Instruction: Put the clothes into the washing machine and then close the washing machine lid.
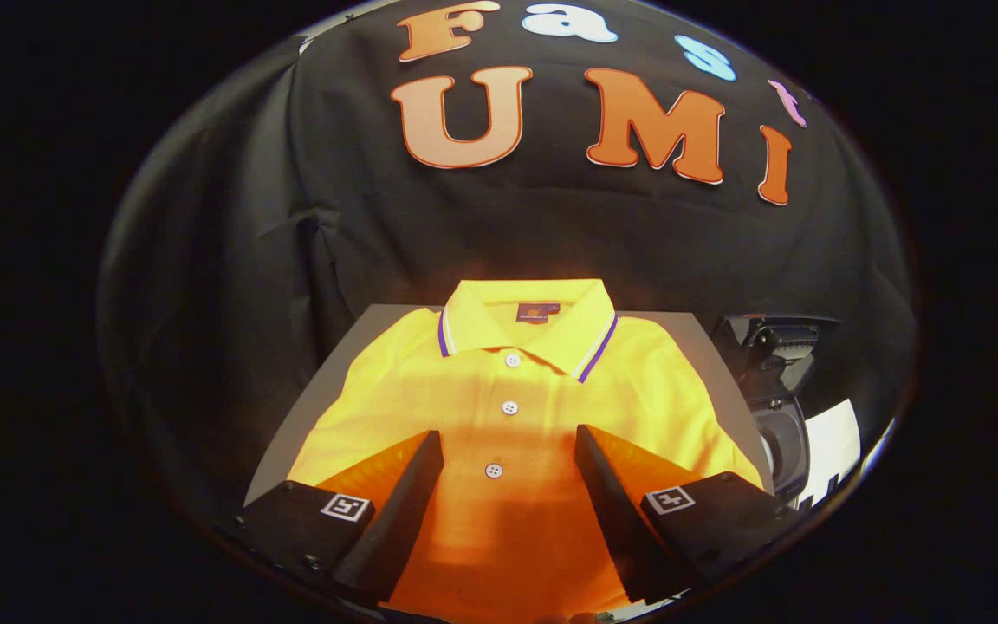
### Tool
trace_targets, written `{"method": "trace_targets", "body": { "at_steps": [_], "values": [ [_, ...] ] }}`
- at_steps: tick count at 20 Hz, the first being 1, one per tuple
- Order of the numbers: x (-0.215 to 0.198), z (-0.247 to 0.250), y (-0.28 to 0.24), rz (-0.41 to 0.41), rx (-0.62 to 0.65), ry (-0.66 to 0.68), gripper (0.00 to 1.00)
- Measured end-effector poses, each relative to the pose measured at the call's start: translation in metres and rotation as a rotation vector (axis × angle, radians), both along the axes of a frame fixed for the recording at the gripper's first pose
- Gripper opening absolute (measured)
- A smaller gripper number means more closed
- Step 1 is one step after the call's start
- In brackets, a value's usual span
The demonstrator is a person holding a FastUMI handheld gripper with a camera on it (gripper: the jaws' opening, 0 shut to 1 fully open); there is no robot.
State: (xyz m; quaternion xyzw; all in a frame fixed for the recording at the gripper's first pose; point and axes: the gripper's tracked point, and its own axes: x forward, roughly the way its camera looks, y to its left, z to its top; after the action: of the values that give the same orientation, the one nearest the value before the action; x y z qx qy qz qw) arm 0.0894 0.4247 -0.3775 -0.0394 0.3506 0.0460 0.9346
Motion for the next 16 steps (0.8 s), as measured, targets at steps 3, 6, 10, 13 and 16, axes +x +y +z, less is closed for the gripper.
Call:
{"method": "trace_targets", "body": {
  "at_steps": [3, 6, 10, 13, 16],
  "values": [
    [0.0, -0.002, -0.002, -0.01, 0.022, 0.003, 1.0],
    [0.001, -0.001, -0.001, 0.039, 0.015, -0.019, 1.0],
    [0.001, -0.001, 0.0, 0.077, 0.025, -0.033, 0.99],
    [0.002, -0.002, -0.002, 0.08, 0.043, -0.03, 0.78],
    [0.0, -0.001, 0.01, 0.11, 0.106, -0.021, 0.54]
  ]
}}
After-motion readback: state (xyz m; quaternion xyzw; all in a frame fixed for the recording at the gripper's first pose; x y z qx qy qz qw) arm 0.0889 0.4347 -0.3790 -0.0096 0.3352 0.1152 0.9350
